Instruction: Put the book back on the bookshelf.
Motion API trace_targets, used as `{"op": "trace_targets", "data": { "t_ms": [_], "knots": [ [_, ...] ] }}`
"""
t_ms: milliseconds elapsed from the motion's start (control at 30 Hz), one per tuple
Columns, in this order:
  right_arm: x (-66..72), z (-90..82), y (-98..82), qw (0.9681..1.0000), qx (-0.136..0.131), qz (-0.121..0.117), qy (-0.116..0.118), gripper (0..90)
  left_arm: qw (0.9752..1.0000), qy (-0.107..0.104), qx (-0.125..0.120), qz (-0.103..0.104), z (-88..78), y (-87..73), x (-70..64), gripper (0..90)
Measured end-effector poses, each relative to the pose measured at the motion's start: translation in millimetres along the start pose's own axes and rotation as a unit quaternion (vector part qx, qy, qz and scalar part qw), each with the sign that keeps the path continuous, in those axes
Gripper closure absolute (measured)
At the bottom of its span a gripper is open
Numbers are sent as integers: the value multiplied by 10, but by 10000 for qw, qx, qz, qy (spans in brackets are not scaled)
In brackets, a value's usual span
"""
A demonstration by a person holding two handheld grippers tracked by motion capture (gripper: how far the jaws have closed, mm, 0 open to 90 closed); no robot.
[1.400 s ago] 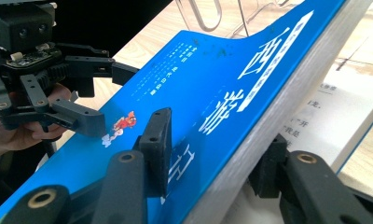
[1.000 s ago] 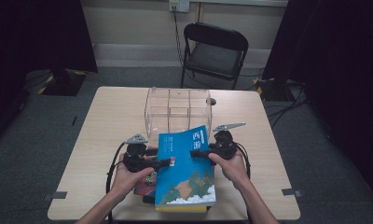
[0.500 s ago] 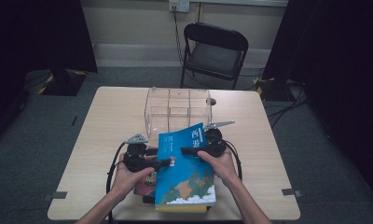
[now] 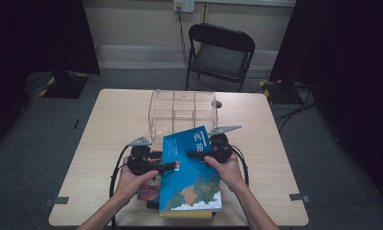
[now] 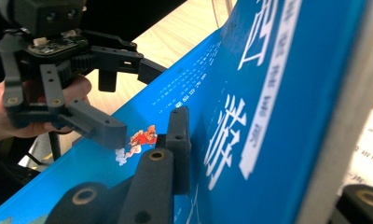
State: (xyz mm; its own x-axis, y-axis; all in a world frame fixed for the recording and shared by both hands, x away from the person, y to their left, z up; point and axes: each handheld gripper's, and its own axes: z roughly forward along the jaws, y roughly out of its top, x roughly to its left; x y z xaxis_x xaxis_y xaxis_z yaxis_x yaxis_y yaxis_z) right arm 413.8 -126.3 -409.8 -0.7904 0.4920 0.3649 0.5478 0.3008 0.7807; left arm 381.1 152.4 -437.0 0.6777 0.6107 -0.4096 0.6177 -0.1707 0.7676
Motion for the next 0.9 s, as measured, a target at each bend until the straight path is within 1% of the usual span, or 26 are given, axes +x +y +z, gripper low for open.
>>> {"op": "trace_targets", "data": {
  "t_ms": [67,167,233,267,333,400,467,533,633,700,733,767,800,833,867,900],
  "knots": [
    [20,-21,-3,9999,-78,-62,-21,753,10000,-26,-40,-47,-2,3,-3,139],
    [41,-72,-13,9996,-275,-52,-1,764,9998,-124,-84,-111,-7,11,2,119],
    [55,-95,-12,9994,-337,-38,16,768,9997,-179,-77,-158,-7,22,2,113],
    [65,-114,-11,9991,-431,-17,2,773,9995,-231,-94,-172,-5,25,0,116],
    [85,-135,1,9988,-485,-52,25,777,9991,-371,-83,-198,5,31,-5,121],
    [104,-148,15,9984,-548,-79,81,782,9985,-456,-82,-276,16,38,-14,121],
    [128,-157,26,9982,-573,-138,70,785,9982,-518,-67,-295,24,46,-13,122],
    [147,-171,34,9981,-591,-189,60,788,9972,-660,-59,-341,31,62,0,137],
    [159,-199,37,9974,-688,-200,118,791,9960,-822,-62,-351,44,92,-3,154],
    [180,-224,40,9969,-741,-224,135,792,9945,-979,-84,-358,48,107,1,172],
    [191,-236,44,9967,-764,-225,141,793,9930,-1101,-79,-413,52,117,2,184],
    [201,-252,52,9964,-791,-244,169,795,9919,-1194,-75,-422,53,123,6,204],
    [209,-261,60,9962,-805,-261,185,796,9900,-1336,-92,-445,56,130,8,230],
    [220,-273,72,9959,-834,-283,217,798,9897,-1367,-106,-419,60,140,-7,249],
    [237,-281,89,9957,-845,-301,240,799,9900,-1353,-72,-393,66,156,-27,245],
    [260,-286,108,9956,-841,-355,206,800,9904,-1327,-76,-386,66,173,-44,243]
  ]
}}
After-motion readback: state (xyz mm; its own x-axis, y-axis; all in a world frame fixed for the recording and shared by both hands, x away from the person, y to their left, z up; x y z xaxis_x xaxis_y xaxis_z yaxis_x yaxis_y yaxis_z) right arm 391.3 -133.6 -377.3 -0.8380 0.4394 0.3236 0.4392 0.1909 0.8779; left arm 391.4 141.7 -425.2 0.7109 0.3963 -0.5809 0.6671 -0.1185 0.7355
